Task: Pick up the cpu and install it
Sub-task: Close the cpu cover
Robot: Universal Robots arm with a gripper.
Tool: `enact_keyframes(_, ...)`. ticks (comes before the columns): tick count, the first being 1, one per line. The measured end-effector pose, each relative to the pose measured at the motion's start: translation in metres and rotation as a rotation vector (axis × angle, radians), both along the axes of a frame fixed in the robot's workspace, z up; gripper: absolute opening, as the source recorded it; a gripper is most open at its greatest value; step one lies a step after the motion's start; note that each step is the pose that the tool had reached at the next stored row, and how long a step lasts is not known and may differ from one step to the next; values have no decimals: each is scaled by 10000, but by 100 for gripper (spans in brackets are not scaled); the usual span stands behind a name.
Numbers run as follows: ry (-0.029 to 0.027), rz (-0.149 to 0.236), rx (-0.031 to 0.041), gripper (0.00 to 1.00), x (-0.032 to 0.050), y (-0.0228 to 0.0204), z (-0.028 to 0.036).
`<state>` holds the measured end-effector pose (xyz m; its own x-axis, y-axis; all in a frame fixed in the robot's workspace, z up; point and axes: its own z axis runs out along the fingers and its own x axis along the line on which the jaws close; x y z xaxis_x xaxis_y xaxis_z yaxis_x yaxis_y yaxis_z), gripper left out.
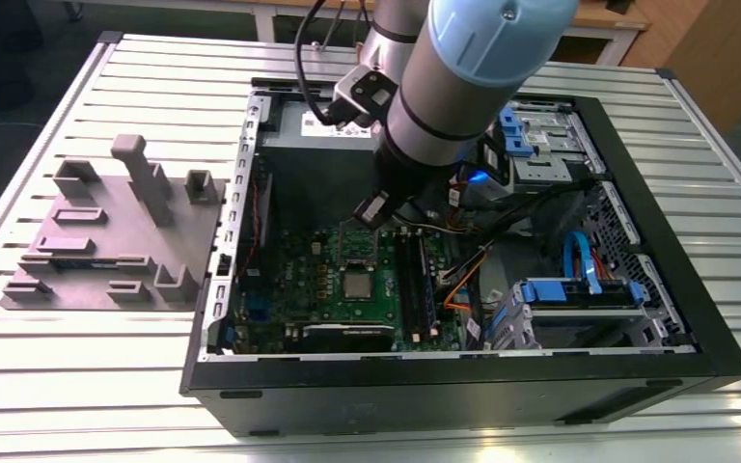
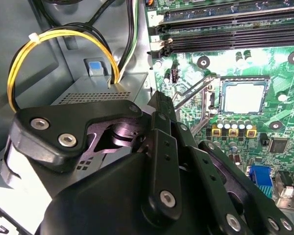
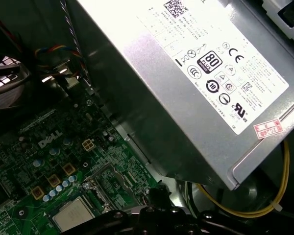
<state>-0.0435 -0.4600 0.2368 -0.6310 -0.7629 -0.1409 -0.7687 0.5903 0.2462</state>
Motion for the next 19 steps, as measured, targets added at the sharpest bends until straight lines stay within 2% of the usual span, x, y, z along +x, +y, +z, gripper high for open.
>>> enact_keyframes(10,0,0,-1,10,-3,-2,21)
enact_keyframes(19,0,1,-2,10,-17,-49,21)
